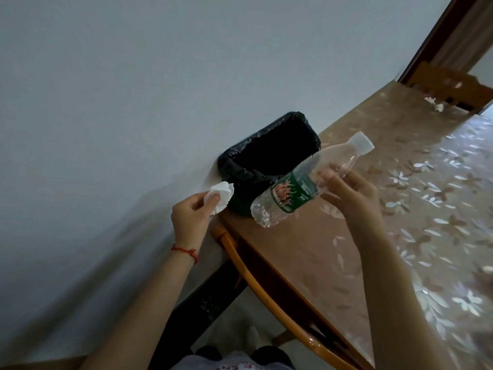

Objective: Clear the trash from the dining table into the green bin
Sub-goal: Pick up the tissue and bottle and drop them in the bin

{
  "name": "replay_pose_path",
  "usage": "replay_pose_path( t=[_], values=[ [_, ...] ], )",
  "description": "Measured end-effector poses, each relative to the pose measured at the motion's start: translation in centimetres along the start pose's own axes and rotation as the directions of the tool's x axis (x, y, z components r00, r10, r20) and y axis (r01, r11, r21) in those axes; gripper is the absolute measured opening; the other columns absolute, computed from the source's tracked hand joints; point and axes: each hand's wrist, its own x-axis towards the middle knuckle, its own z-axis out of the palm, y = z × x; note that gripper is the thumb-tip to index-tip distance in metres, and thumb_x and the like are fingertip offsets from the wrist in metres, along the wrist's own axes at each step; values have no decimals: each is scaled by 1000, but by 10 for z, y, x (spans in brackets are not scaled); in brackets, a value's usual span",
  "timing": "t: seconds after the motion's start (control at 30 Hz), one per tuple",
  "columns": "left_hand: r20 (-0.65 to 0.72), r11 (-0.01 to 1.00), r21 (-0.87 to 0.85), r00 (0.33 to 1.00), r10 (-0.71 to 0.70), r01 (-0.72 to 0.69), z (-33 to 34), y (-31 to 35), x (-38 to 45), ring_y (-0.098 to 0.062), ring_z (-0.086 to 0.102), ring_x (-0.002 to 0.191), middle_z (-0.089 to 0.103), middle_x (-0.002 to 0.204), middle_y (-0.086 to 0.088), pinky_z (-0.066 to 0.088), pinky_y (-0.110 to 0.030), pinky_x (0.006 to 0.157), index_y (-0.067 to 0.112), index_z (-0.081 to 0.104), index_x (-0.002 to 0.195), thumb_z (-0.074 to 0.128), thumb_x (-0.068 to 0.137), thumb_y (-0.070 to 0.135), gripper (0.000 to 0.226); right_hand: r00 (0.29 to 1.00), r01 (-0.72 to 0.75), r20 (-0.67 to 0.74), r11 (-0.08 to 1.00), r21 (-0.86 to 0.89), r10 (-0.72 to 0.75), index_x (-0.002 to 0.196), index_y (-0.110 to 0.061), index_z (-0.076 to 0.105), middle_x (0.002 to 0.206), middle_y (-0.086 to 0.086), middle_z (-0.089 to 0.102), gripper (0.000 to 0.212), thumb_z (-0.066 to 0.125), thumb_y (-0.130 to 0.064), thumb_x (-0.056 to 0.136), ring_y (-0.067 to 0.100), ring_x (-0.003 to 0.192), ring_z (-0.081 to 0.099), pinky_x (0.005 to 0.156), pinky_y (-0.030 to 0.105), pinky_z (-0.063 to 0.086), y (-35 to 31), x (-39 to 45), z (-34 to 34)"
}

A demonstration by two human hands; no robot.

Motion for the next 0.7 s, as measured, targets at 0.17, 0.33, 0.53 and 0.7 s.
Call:
replay_pose_path(
  t=[0.17,0.33,0.53,0.7],
  values=[
    [-2,1000,11,1000,-24,24,5,-1,11,3,55,52,63,50,20,49,-32,62,11,74,83,64,72,33,26,999,-28,-35,997,65,30,91,-18,68,77,-4,71,26,70,-38,75,17,77,66,74,30,53,-15,44,-5],
    [-10,999,31,1000,-15,15,10,-2,15,-4,57,55,64,57,9,49,-33,62,9,74,83,65,72,32,26,993,-58,-103,995,80,66,89,-16,65,80,-1,65,18,67,-32,82,22,81,64,82,35,54,-19,84,4],
    [-23,999,52,1000,8,-7,14,-4,18,5,57,53,65,61,5,49,-29,61,6,73,85,68,79,15,12,989,-75,-134,992,-100,61,99,-9,64,86,-1,66,37,69,-40,78,10,76,64,70,23,54,-6,116,24],
    [-10,998,61,1000,22,-22,16,-8,19,9,57,54,66,67,-2,46,-11,54,6,73,88,68,79,16,14,992,-60,-123,943,-328,20,98,-8,68,80,-1,69,46,71,-47,73,11,71,66,60,23,54,7,125,37]
  ],
)
